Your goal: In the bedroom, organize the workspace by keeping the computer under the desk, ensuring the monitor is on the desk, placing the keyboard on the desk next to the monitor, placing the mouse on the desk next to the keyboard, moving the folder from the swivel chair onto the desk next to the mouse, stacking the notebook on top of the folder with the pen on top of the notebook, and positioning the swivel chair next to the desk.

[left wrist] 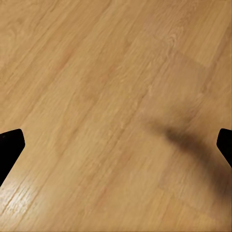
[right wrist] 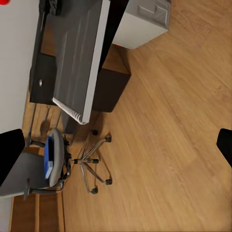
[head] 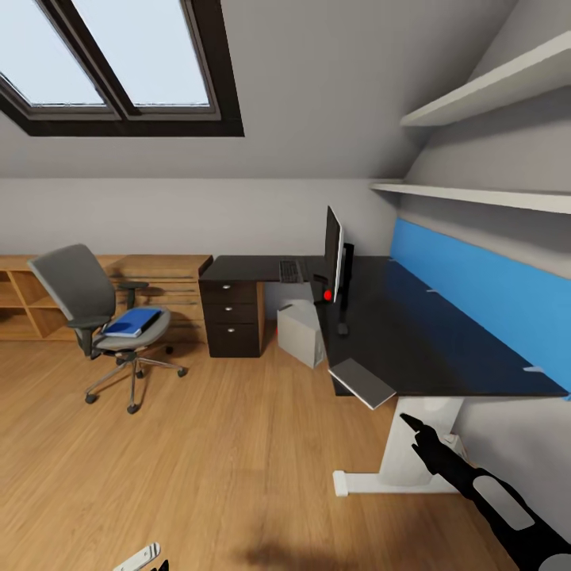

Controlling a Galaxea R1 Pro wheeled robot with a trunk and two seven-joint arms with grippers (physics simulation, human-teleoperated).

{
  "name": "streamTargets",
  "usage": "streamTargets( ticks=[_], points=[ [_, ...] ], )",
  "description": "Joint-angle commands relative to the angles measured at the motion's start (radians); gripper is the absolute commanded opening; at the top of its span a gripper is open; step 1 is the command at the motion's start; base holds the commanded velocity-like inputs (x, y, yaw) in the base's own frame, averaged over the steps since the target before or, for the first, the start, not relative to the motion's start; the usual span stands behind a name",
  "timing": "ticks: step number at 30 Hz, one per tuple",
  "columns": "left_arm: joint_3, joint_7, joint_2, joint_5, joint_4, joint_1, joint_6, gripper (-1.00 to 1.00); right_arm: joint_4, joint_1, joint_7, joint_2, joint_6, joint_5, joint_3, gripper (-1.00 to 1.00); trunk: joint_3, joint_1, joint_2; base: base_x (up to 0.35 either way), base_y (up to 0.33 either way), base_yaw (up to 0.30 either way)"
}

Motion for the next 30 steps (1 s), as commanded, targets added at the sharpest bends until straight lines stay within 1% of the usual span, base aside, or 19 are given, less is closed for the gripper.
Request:
streamTargets(
  ticks=[1,3,17,25,30],
  points=[
    [-0.002,0.002,0.0,0.01,0.0,-0.001,-0.003,1.0,0.001,-0.001,0.002,-0.001,0.001,-0.008,0.005,1.0,0.002,-0.004,0.007,0.0,0.0,0.0],
    [-0.002,0.002,0.0,0.01,0.0,-0.001,-0.003,1.0,0.001,-0.001,0.002,-0.001,0.001,-0.008,0.005,1.0,0.008,-0.012,0.021,0.0,0.0,0.0],
    [-0.002,0.0,0.0,0.011,0.0,-0.001,-0.003,1.0,0.001,-0.001,0.002,0.0,0.001,-0.008,0.005,1.0,0.008,-0.012,0.021,0.004,0.0,0.0],
    [-0.002,-0.001,0.0,0.011,0.0,-0.001,-0.003,1.0,0.002,-0.001,0.002,0.0,0.001,-0.008,0.005,1.0,0.008,-0.012,0.021,0.173,0.042,0.0],
    [-0.002,-0.001,0.0,0.011,0.0,-0.001,-0.003,1.0,0.002,-0.001,0.002,0.0,0.001,-0.008,0.005,1.0,0.008,-0.012,0.021,0.08,0.016,0.0]
  ],
)
